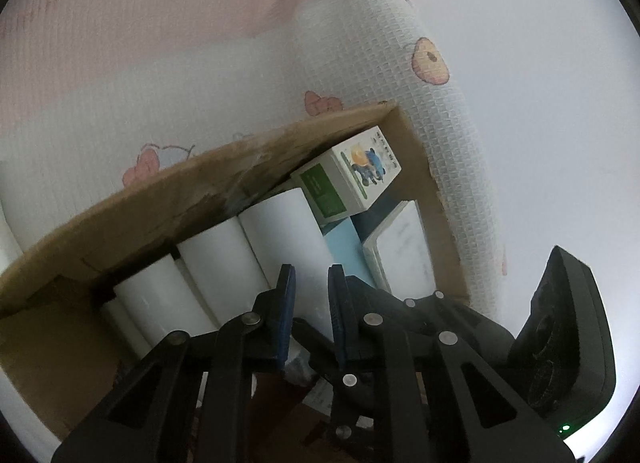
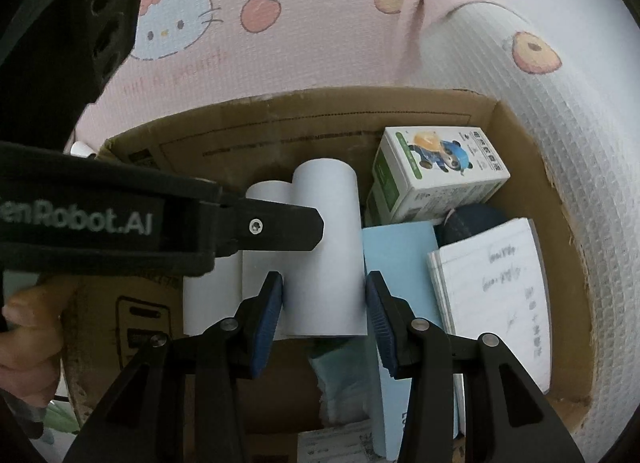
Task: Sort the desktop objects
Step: 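Lower the white roll into the box beside the other rolls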
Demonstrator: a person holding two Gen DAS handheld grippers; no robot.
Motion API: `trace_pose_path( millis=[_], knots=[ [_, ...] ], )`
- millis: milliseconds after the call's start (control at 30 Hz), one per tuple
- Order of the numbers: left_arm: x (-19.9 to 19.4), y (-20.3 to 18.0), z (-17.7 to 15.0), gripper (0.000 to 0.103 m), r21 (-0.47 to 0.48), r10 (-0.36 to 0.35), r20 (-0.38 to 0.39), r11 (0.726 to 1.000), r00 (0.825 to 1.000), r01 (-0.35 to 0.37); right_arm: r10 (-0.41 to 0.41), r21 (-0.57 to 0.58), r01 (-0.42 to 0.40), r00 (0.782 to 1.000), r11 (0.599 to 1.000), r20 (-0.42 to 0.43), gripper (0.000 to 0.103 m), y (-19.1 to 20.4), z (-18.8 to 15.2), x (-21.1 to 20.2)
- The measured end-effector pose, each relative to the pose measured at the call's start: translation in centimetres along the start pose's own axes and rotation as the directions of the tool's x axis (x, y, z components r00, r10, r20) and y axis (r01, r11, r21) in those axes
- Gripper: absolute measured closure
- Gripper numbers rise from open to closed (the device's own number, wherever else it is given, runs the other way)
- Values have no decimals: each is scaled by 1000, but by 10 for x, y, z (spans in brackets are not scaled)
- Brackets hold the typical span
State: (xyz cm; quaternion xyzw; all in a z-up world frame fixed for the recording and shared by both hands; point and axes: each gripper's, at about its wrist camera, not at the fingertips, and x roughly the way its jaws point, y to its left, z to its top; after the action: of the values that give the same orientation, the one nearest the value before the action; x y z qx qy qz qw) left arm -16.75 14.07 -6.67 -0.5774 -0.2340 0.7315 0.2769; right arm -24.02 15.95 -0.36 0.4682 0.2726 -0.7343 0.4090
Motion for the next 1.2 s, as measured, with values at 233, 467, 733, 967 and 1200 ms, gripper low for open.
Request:
trace_pose_path(
  millis=[233,467,733,967,1200],
  knots=[
    [3,1,2,85,-2,-4,-6,1000,1000,4,15,-7,-15,1000,1000,-13,63,1,4,1],
    [0,1,0,85,30,9,25,1000,1000,-9,29,9,-29,1000,1000,-1,62,-12,2,-17],
    [2,-21,-1,93,139,38,33,989,999,-42,15,76,-18,999,997,33,79,-32,-2,-35],
    [13,-17,1,93,118,54,-16,992,998,-52,73,46,-72,997,996,-18,84,-24,1,-17],
    [21,-6,-1,93,77,97,-67,993,993,-91,40,12,-39,997,999,-59,84,-15,5,-5]
  ],
)
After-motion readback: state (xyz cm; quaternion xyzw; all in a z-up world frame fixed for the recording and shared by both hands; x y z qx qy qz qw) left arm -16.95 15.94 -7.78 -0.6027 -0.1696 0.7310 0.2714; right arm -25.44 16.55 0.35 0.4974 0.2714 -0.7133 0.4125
